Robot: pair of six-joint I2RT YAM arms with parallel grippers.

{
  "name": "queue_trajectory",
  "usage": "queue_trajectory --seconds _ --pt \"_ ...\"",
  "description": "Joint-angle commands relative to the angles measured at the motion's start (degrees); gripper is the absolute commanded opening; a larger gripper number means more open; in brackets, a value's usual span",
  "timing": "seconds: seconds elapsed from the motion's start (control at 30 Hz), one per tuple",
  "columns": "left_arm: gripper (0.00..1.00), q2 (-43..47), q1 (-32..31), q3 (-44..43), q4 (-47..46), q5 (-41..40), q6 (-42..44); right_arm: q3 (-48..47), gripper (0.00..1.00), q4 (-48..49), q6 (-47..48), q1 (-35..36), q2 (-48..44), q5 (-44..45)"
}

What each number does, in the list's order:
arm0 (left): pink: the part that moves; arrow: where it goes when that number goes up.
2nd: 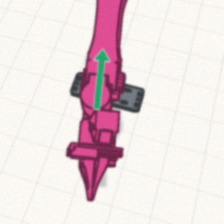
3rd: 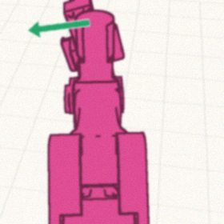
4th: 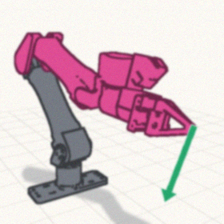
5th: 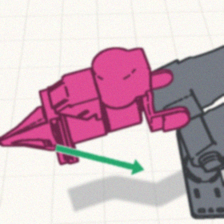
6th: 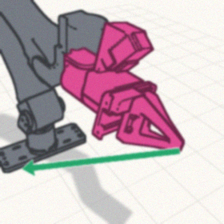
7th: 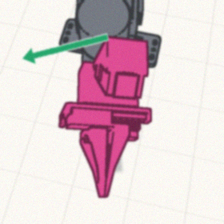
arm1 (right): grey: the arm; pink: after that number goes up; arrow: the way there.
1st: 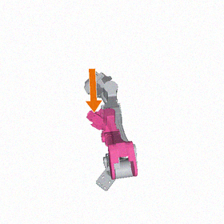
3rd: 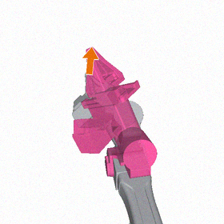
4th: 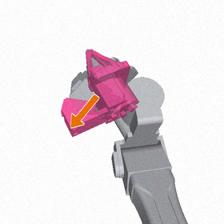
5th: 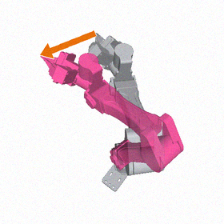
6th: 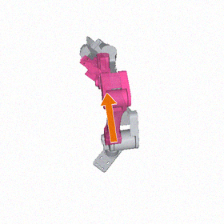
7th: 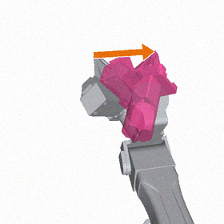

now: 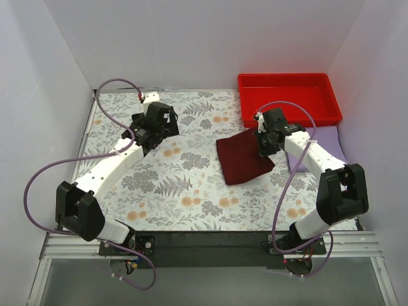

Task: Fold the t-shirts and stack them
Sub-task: Neatly place the folded tshirt to the corner

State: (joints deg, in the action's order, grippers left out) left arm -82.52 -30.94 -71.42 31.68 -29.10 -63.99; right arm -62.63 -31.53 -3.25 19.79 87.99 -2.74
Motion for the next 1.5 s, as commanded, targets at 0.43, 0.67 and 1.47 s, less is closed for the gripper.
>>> queue_trajectory --seconds 0.43,0.67,1.47 --pt "0.98 9.22 14.15 12.62 -4.79 -1.22 0.18 -15.41 0.01 -16.9 9.84 -6.69 4.48 28.49" --pt "0.98 11.24 15.03 14.38 -6.72 -1.31 0.62 -17.26 0.01 -16.37 8.08 -11.35 4.21 36.48" --pt "0.98 12.3 15.47 14.55 -7.42 -0.6 0.0 -12.25 0.01 -0.21 9.84 -28.75 5.08 32.63"
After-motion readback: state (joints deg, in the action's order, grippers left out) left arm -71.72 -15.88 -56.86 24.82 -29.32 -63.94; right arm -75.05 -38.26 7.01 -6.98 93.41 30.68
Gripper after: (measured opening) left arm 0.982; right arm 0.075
